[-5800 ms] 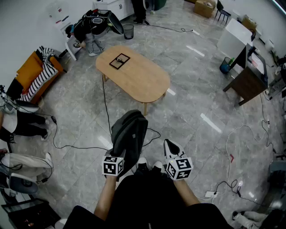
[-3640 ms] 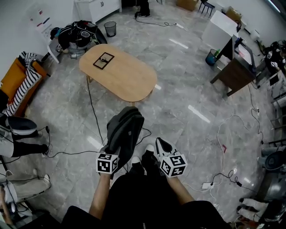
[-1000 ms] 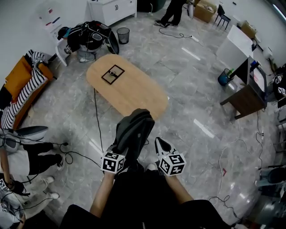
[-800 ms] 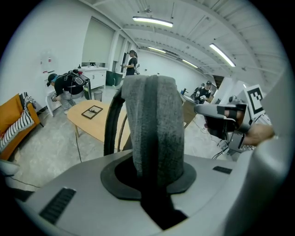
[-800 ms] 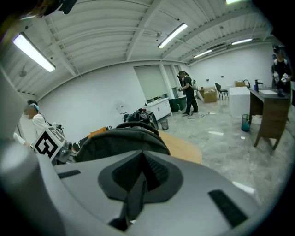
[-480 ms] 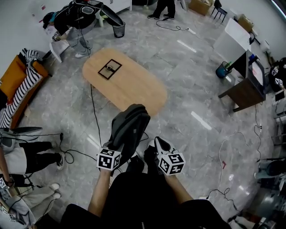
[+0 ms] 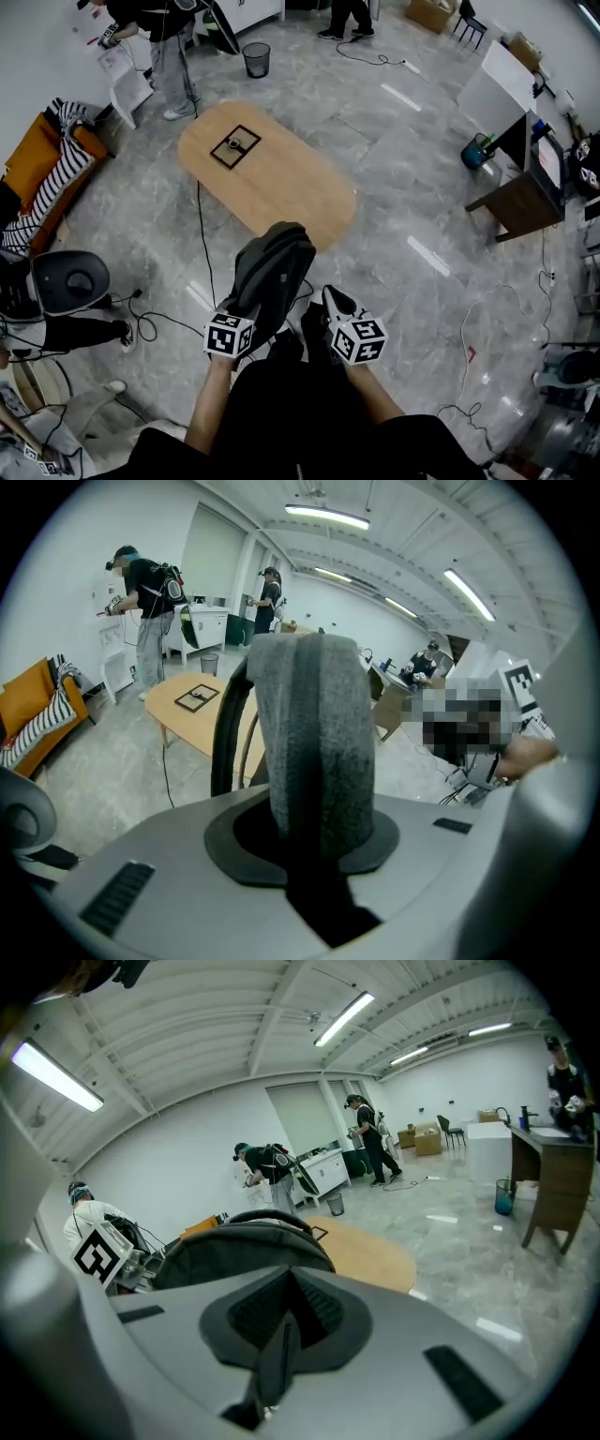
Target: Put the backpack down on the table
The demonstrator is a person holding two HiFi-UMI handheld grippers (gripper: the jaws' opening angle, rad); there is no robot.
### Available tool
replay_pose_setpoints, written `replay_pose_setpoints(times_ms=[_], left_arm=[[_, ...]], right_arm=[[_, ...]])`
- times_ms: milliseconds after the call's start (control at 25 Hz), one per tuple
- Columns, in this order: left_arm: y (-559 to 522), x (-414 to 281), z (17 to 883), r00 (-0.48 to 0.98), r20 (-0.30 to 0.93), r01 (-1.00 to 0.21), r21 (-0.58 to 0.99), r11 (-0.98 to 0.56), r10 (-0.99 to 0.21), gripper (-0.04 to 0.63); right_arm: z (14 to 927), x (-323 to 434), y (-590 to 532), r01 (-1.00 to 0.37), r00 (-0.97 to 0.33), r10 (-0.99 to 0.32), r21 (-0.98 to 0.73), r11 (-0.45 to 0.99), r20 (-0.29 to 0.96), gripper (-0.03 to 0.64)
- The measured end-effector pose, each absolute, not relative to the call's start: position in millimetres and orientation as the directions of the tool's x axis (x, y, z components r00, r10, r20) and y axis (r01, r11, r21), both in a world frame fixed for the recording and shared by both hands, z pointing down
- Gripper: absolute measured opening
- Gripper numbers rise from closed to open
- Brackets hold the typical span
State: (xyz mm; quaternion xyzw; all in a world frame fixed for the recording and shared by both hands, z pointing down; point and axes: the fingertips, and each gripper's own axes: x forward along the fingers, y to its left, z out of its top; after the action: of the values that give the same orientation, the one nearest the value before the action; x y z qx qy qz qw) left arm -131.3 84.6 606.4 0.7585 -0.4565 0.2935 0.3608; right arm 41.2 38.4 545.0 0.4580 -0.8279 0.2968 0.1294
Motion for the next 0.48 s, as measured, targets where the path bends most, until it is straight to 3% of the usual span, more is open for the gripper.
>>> replay_pose_setpoints(times_ms=[480], left_arm=[[37, -109, 603, 0.363, 0.789, -0.930, 0.273, -0.247, -0.496, 0.094]], right_arm=[[536, 53, -41, -0.780, -0.625, -0.636, -0.403, 0.479, 0.452, 0.011]])
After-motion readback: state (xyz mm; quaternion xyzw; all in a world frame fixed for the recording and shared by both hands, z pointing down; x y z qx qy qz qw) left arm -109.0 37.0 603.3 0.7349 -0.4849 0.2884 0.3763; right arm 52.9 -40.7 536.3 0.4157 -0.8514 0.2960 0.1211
